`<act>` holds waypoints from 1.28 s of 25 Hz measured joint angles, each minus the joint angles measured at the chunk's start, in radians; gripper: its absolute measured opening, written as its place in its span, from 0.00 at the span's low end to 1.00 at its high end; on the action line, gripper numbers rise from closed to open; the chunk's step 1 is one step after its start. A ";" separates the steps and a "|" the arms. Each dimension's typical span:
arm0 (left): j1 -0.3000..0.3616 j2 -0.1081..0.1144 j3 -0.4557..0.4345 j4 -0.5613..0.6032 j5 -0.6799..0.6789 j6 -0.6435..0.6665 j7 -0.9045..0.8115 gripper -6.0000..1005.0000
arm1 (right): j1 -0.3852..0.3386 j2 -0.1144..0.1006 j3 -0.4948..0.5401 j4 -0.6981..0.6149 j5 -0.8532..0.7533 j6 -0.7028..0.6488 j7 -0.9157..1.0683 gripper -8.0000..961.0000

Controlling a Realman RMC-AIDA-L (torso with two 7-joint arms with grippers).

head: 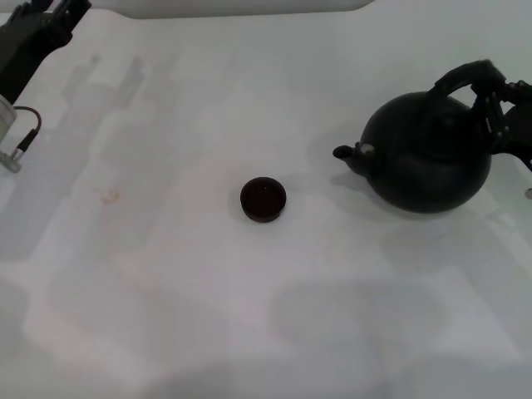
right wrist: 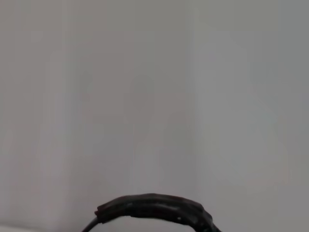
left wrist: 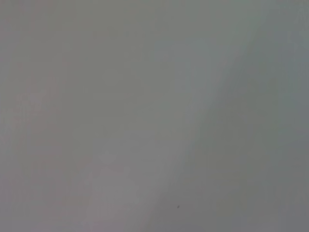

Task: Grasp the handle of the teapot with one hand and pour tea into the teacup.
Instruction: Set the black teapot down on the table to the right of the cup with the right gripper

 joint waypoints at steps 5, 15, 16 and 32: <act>0.000 0.000 0.000 0.000 0.000 0.001 -0.001 0.77 | 0.002 0.000 -0.012 -0.001 -0.004 0.036 -0.001 0.16; -0.005 0.000 -0.001 0.000 0.000 0.003 0.001 0.77 | -0.003 0.000 -0.015 0.000 -0.003 0.038 0.008 0.18; -0.005 0.000 -0.001 0.000 0.000 0.003 0.001 0.77 | -0.003 0.000 -0.016 0.000 -0.003 0.038 0.009 0.19; 0.000 0.000 0.000 0.000 0.000 0.003 0.001 0.77 | -0.063 -0.003 -0.025 0.005 -0.014 -0.052 0.222 0.64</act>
